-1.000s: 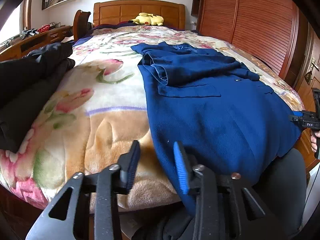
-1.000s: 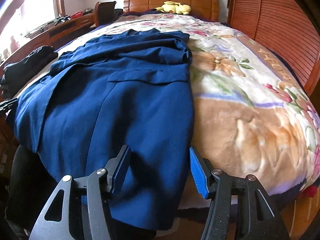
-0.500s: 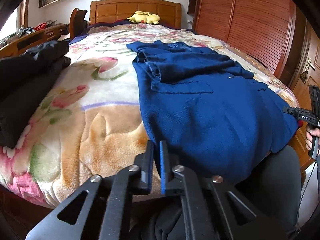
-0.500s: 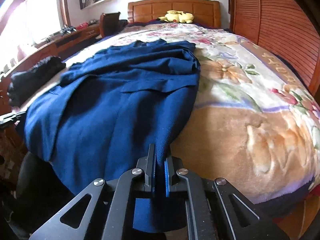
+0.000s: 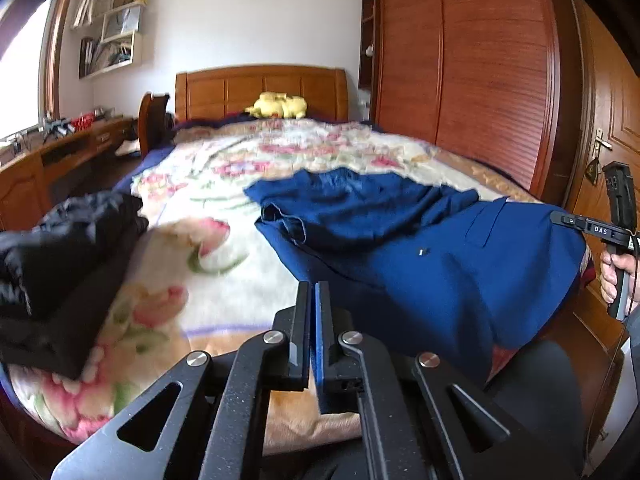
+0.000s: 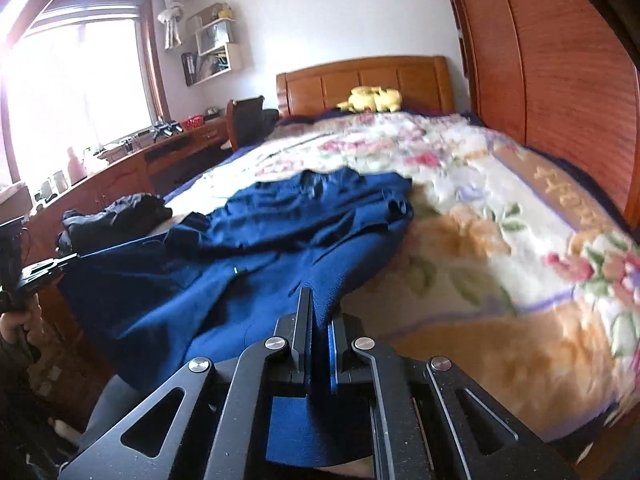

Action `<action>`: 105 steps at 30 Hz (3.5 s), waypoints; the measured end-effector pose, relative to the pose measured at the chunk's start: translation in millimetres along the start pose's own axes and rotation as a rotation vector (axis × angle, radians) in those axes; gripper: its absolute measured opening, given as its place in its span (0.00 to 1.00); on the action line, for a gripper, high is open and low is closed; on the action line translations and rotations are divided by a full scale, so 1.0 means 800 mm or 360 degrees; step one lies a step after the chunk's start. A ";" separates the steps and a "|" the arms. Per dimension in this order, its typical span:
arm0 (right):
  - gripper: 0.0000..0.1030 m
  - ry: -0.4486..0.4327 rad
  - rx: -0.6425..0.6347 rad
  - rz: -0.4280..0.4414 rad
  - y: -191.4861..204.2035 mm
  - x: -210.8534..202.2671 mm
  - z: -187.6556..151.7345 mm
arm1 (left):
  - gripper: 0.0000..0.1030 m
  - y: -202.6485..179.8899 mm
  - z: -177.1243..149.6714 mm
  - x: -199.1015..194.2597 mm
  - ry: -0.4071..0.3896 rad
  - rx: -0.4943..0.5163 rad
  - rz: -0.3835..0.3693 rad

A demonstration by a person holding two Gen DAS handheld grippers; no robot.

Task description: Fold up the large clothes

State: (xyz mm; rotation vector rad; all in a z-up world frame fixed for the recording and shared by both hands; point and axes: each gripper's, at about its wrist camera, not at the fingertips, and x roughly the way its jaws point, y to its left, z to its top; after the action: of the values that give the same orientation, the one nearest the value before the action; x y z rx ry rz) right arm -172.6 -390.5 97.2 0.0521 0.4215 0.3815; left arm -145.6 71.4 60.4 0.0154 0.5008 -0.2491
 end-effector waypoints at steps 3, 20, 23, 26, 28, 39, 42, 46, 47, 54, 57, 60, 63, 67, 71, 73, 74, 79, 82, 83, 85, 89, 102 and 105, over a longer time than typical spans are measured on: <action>0.05 -0.0071 -0.0007 0.0007 0.005 -0.014 0.011 | 0.02 -0.003 0.015 -0.015 -0.0083 0.0010 -0.0002; 0.05 -0.0424 -0.0143 0.0155 0.042 -0.122 0.054 | 0.02 -0.017 0.099 -0.123 -0.0459 0.0064 -0.0011; 0.05 -0.0492 -0.0147 0.0191 0.043 -0.135 0.072 | 0.02 -0.017 0.121 -0.133 -0.0523 0.0100 0.0046; 0.05 -0.0495 -0.0211 0.0116 0.046 -0.124 0.091 | 0.02 -0.010 0.138 -0.124 -0.0530 0.0098 0.0050; 0.05 -0.0468 -0.0208 0.0083 0.042 -0.107 0.094 | 0.02 -0.004 0.145 -0.107 -0.0523 0.0099 0.0083; 0.05 -0.0090 0.0005 -0.0073 -0.036 0.072 0.034 | 0.02 0.044 0.118 0.065 -0.0216 0.0004 0.0181; 0.05 -0.0008 0.0028 -0.0116 -0.057 0.125 0.035 | 0.02 0.050 0.116 0.100 -0.0151 -0.0024 0.0196; 0.05 0.0045 0.0025 -0.0119 -0.056 0.183 0.062 | 0.02 0.061 0.115 0.150 -0.0089 -0.0026 0.0226; 0.05 0.0053 0.0011 -0.0123 -0.059 0.199 0.067 | 0.02 0.064 0.116 0.163 -0.0074 -0.0028 0.0231; 0.05 0.0043 -0.0048 -0.0170 -0.059 0.287 0.114 | 0.02 0.088 0.150 0.232 -0.0030 -0.0007 0.0382; 0.05 0.0035 -0.0069 -0.0240 -0.068 0.327 0.133 | 0.02 0.094 0.170 0.258 -0.0032 0.0000 0.0432; 0.05 0.0046 -0.0106 -0.0330 -0.068 0.365 0.155 | 0.02 0.099 0.189 0.281 -0.0039 0.0005 0.0456; 0.05 0.0040 -0.0144 -0.0387 -0.063 0.395 0.174 | 0.02 0.099 0.206 0.300 -0.0046 0.0009 0.0469; 0.05 0.0104 -0.0130 -0.0523 -0.062 0.436 0.182 | 0.02 0.096 0.219 0.322 -0.0045 0.0007 0.0478; 0.05 0.0285 -0.0097 -0.0528 -0.063 0.478 0.170 | 0.02 0.093 0.204 0.339 0.0059 -0.0008 0.0390; 0.05 0.0320 -0.0091 -0.0526 -0.059 0.486 0.163 | 0.02 0.089 0.193 0.338 0.0077 0.0017 0.0391; 0.09 0.0311 -0.0096 -0.0536 -0.057 0.486 0.163 | 0.06 0.087 0.189 0.337 0.0088 0.0026 0.0386; 0.42 0.0333 -0.0073 -0.0485 -0.051 0.479 0.161 | 0.40 0.080 0.168 0.317 0.0137 -0.0008 0.0242; 0.55 0.0345 -0.0211 -0.0549 -0.039 0.456 0.155 | 0.54 0.072 0.152 0.298 0.0129 -0.0048 0.0163; 0.67 0.0342 -0.0250 -0.0591 -0.035 0.450 0.152 | 0.68 0.068 0.144 0.292 0.0128 -0.0053 0.0131; 0.72 0.0349 -0.0310 -0.0671 -0.028 0.436 0.147 | 0.74 0.060 0.136 0.288 0.0141 -0.0063 0.0094; 0.73 0.0366 -0.0342 -0.0654 -0.018 0.425 0.142 | 0.74 0.043 0.117 0.273 0.0144 -0.0079 0.0073; 0.73 0.0302 -0.0526 -0.0053 0.097 0.390 0.130 | 0.74 0.027 0.066 0.237 0.0138 -0.0061 0.0044; 0.73 0.0336 -0.0606 0.0050 0.125 0.397 0.124 | 0.74 0.037 0.059 0.241 0.0161 -0.0077 0.0037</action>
State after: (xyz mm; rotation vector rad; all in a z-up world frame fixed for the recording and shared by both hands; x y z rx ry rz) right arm 100.5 -177.2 76.5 -0.3550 0.5501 0.4950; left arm 47.0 51.5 8.8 -0.0131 0.6071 -0.2138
